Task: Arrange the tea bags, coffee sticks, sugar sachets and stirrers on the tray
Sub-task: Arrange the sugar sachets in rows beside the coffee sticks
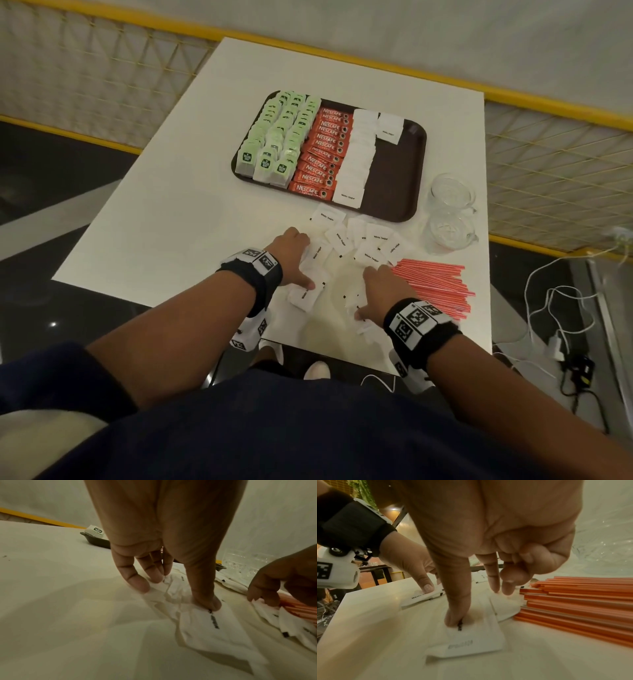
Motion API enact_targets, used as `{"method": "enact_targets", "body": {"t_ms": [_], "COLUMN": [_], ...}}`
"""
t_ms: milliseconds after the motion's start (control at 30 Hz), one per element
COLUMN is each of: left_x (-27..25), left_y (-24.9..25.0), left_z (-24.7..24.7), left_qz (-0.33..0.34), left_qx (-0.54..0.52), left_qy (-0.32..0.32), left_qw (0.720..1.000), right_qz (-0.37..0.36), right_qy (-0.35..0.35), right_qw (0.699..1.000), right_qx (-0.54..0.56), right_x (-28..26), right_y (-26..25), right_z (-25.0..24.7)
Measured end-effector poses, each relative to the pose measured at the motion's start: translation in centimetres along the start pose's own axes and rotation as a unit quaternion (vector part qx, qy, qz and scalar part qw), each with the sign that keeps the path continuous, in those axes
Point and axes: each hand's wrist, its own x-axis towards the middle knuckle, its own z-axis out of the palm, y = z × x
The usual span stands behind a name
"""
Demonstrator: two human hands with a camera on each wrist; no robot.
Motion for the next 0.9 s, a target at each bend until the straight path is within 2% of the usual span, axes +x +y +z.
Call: {"method": "enact_targets", "body": {"t_ms": [467, 600, 700, 833, 900], "left_x": [-0.1, -0.3, -0.4, -0.6, -0.7], "left_y": [0.3, 0.6, 0.6, 0.5, 0.5], "left_z": [0.9, 0.7, 0.7, 0.4, -0.4], "left_qz": [-0.003, -0.003, 0.005, 0.015, 0.018], "left_qx": [-0.003, 0.039, 0.028, -0.026, -0.065], "left_qy": [0.004, -0.010, -0.022, -0.013, 0.003], "left_qw": [1.000, 0.999, 0.999, 0.999, 0.998], "right_qz": [-0.019, -0.010, -0.016, -0.044, -0.063], "right_qy": [0.041, 0.017, 0.006, 0.004, -0.001], "right_qw": [0.998, 0.998, 0.997, 0.999, 0.996], "right_qx": [-0.032, -0.062, -0.069, -0.012, 0.066], "right_x": [0.9, 1.3, 1.5, 1.5, 1.7], "right_y": [0.0, -0.1, 0.2, 1.1, 1.5], "right_z": [0.8, 0.6, 0.5, 0.4, -0.3]}}
